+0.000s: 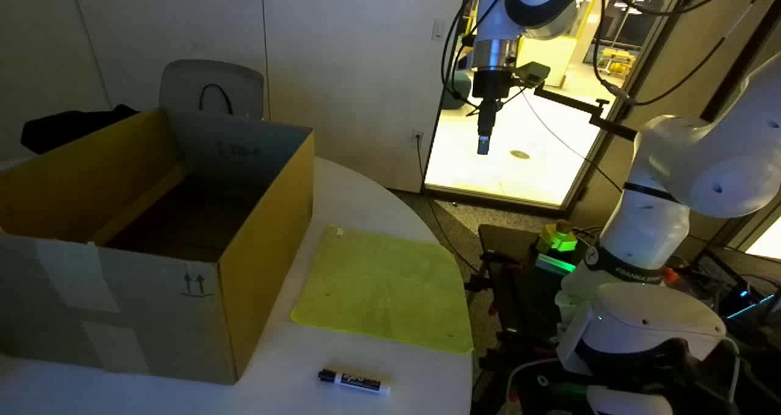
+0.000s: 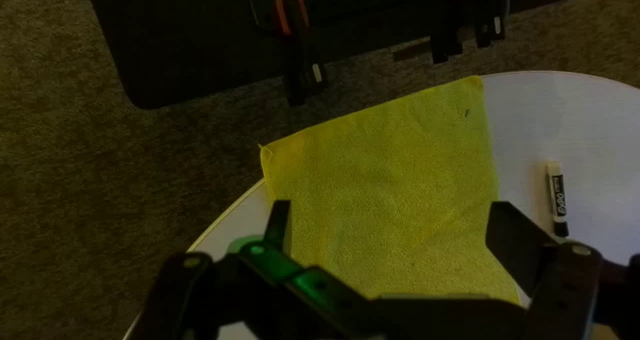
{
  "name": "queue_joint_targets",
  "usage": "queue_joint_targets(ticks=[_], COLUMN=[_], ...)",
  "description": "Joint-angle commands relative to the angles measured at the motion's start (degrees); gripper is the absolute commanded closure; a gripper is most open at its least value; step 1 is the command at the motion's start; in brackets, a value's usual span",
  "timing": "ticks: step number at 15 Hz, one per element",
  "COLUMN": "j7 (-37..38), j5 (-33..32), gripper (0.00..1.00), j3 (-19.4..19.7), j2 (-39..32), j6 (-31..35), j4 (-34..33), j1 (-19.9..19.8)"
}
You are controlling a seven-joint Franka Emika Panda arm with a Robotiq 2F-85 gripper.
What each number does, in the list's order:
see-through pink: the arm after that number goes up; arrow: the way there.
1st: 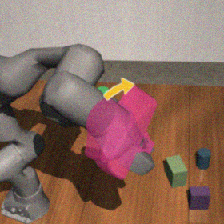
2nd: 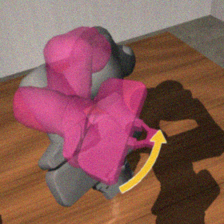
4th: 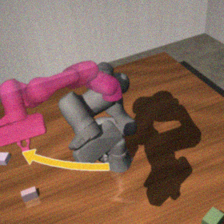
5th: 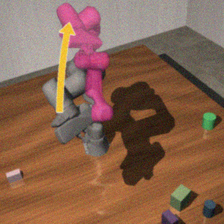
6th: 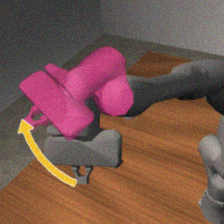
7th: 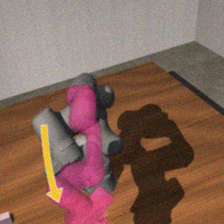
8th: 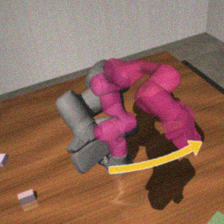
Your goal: Put the black marker on the towel then fold the towel twice and put it in the brown box.
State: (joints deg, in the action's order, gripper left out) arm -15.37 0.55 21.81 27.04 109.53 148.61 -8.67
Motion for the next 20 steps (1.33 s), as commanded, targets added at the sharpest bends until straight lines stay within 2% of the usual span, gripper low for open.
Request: queue_joint_targets(ticks=[1,5,8,14,18,20], j7=[-0.69,-0.66,-0.49,2.1,2.46,3.69], j5=[0.76,0.86,2.57,12.73,18.38,19.01], gripper=[0.0,0.0,0.0,0.0,0.0,0.0], j3=[-1.64,-2.92,-5.73,-14.94,-22.26,-25.79], j2=[-0.3,-1.27,-3.59,-15.32,-24.78,-28.53], j6=[-0.14,2.18,9.26,30.65,35.15,36.42], j4=[-0.21,0.67,3.1,6.04,3.02,1.18], j1=[-1.73,-0.89,1.75,11.63,17.93,19.4])
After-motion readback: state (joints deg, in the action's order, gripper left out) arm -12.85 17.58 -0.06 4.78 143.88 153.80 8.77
